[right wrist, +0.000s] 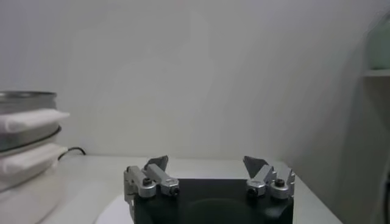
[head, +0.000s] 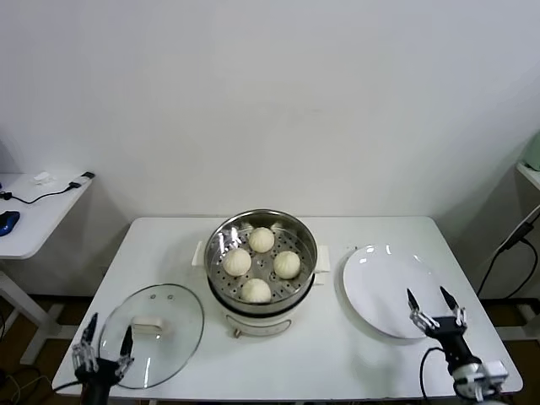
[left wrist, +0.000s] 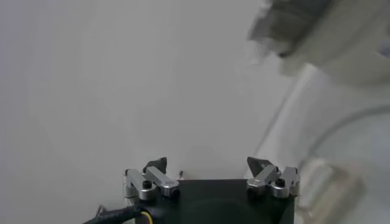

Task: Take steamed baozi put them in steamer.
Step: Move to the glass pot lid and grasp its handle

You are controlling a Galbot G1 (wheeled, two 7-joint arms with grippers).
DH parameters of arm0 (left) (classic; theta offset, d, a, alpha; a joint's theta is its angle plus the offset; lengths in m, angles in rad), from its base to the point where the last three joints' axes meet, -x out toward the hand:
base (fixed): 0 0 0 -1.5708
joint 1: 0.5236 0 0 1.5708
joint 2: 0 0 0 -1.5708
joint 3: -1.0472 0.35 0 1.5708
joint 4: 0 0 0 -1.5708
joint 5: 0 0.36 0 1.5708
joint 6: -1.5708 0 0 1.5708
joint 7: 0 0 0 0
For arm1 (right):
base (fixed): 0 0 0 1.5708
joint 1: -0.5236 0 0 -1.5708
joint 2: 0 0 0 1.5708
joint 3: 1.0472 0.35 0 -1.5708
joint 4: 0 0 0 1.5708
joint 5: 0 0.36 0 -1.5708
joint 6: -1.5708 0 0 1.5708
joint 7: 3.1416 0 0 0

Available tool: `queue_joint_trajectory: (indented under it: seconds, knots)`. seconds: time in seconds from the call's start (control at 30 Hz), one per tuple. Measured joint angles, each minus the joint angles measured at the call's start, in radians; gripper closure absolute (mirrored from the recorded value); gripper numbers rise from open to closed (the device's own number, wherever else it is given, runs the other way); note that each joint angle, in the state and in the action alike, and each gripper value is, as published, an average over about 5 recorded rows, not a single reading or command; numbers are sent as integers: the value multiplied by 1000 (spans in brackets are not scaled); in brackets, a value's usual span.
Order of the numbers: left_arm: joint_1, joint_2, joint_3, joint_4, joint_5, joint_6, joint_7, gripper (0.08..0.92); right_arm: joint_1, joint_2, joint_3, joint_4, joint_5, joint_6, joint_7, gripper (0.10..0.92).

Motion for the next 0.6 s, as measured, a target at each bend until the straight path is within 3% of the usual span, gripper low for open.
queue_joint_trajectory:
  seconds: [0.27,0.6]
  knots:
    - [-38,14,16,117,263,22,-40,177,-64,47,39,34,-36,-10,31,203]
    - [-134,36,21,219,354,48,-29,177,-99,87,58,55,-65,-23,45,203]
